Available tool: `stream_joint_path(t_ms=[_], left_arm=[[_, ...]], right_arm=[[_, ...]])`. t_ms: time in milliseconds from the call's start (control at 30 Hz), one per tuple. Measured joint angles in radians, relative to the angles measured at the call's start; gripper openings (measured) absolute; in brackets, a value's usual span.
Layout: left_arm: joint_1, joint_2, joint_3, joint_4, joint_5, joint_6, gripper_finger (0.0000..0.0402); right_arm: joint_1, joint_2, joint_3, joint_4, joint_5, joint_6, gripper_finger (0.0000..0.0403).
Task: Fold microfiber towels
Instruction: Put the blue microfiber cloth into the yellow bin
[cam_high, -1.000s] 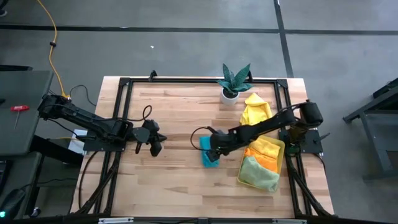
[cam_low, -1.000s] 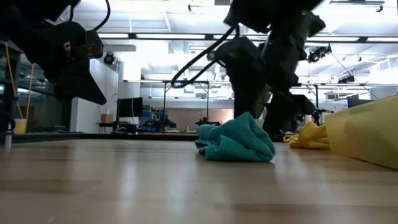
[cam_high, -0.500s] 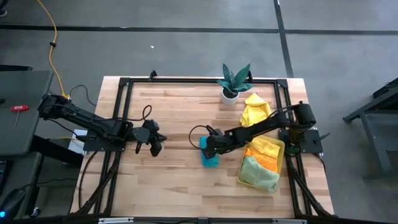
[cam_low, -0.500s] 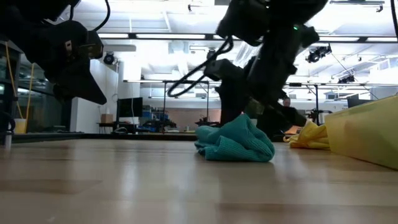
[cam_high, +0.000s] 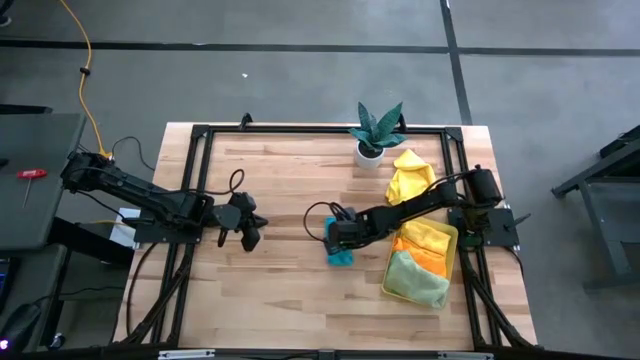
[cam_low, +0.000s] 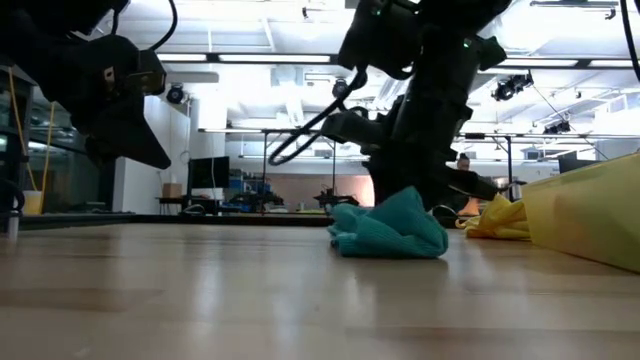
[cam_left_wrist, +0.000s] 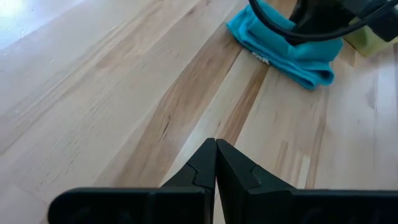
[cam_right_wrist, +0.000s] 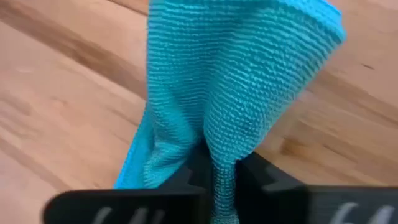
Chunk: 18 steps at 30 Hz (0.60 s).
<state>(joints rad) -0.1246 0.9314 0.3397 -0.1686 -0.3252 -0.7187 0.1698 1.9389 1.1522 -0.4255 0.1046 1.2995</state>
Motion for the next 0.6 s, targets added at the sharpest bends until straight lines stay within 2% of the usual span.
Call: stream_joint_path(t_ms=[133,233,467,600], left_arm=[[0.000,0.000,0.000,-0.003,0.000,0.015,0.0000],[0.000,0.000,0.000,-0.004,0.000,0.015,0.0000],[0.000,0.000,0.000,-0.004,0.000,0.049,0.0000],[0.000,0.000,0.000,-0.004,0.000,0.049,0.0000]], right_arm=[[-0.013,-0.024,-0.003,0.011,-0.024,-0.030,0.0016],[-0.022,-0.075,-0.006,-0.033,-0.029,-0.110,0.0006],[-0.026,-0.264,-0.004,-0.207,-0.095,-0.340,0.0003],[-0.026,-0.410,-0.004,-0.279,-0.201,-0.485,0.0002]])
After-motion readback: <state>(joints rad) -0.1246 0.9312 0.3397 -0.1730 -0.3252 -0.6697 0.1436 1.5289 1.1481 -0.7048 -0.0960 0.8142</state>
